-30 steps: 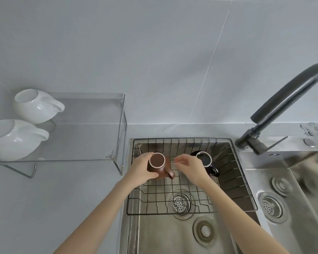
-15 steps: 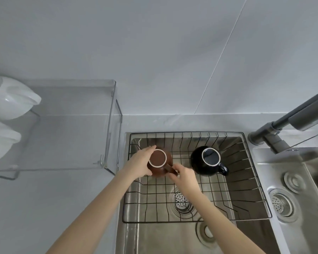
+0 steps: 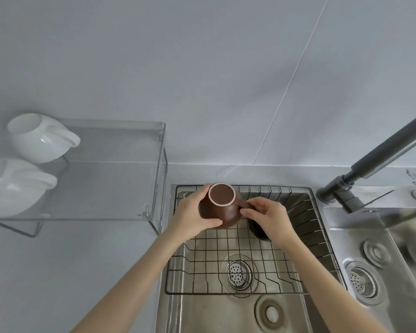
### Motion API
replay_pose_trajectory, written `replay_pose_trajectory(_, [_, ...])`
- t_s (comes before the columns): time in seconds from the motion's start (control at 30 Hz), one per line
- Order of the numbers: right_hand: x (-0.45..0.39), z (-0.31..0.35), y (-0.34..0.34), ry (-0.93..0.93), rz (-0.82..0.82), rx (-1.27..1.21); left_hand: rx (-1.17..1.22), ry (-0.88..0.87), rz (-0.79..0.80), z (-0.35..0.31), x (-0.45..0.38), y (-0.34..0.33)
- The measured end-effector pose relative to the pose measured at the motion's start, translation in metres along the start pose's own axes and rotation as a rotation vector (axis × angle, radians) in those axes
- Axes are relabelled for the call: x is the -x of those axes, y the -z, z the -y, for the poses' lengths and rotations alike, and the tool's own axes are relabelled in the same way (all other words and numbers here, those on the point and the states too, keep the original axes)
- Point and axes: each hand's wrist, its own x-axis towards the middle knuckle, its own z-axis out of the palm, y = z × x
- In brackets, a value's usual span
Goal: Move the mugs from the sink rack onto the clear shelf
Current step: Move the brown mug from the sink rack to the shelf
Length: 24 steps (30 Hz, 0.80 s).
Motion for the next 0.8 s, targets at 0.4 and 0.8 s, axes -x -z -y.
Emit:
replay_pose_trajectory(0.4, [-0.013,0.146,0.008,0.282,0.111,-0.212,0.156,-0.181,-0.363,-0.057,0.026,0.111])
replay_pose_trajectory(0.8, [-0.086,0.21,-0.082,0.34,0.295,-0.132,0.227,-0.033,-0.612,0.0,0.012,0.188])
